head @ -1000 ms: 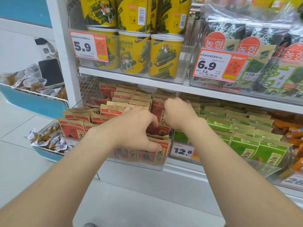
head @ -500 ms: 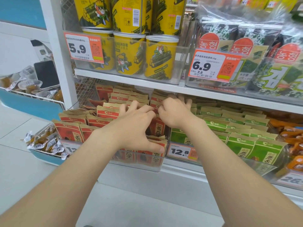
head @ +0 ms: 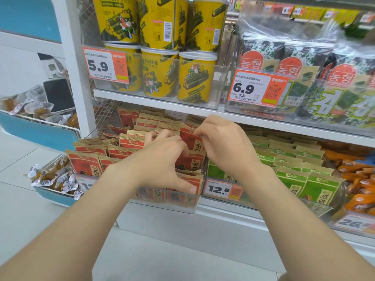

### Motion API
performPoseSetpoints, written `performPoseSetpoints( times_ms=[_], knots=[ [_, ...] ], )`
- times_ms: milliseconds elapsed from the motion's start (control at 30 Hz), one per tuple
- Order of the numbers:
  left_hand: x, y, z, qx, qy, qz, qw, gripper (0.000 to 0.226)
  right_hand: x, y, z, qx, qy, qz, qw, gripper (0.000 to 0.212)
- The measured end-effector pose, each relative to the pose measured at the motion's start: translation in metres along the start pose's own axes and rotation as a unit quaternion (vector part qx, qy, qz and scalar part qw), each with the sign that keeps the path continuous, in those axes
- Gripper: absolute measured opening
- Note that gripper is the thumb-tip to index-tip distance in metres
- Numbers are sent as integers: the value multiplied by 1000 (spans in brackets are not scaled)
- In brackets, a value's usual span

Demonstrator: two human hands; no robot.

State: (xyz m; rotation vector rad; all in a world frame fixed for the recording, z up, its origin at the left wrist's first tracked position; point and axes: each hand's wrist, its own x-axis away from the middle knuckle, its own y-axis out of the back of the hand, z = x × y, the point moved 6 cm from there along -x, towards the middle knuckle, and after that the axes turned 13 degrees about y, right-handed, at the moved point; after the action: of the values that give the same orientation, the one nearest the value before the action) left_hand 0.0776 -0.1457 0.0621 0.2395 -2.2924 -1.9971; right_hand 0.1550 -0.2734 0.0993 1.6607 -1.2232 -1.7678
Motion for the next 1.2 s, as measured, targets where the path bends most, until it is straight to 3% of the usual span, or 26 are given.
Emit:
performPoseSetpoints(
  times_ms=[200, 400, 533, 633, 767, 867, 933, 1067, 1133, 1200],
  knots=[
    [4, -3, 2, -6, 4, 31, 999, 89, 9, 32, 7, 30, 17, -103, 994, 16],
    [6, -1, 1, 12, -1, 12, 1000, 82, 17, 56, 15, 41, 30, -201, 978, 15],
    [9, 13, 3, 88, 7, -31, 996, 53, 23, 79, 22, 37, 14, -288, 957, 18],
    [13, 31, 5, 154, 15, -129, 980, 23, 27, 91, 29, 31, -8, -338, 940, 23],
    [29, 48, -2, 315, 36, -218, 923, 4, 34, 105, 39, 14, -23, -382, 924, 24],
    [44, 52, -27, 480, -14, -181, 858, 17, 40, 109, 46, -63, -75, -399, 912, 22],
    [47, 46, -42, 547, -37, -138, 825, 19, 43, 103, 44, -173, -154, -412, 881, 25],
    [43, 29, -47, 641, 35, -98, 760, 6, 47, 79, 43, -372, -297, -395, 786, 35],
    [40, 23, -45, 694, 86, -81, 711, 6, 49, 65, 45, -402, -337, -349, 777, 24],
    [37, 18, -41, 730, 128, -79, 666, 7, 49, 56, 48, -406, -335, -297, 797, 14]
  ],
)
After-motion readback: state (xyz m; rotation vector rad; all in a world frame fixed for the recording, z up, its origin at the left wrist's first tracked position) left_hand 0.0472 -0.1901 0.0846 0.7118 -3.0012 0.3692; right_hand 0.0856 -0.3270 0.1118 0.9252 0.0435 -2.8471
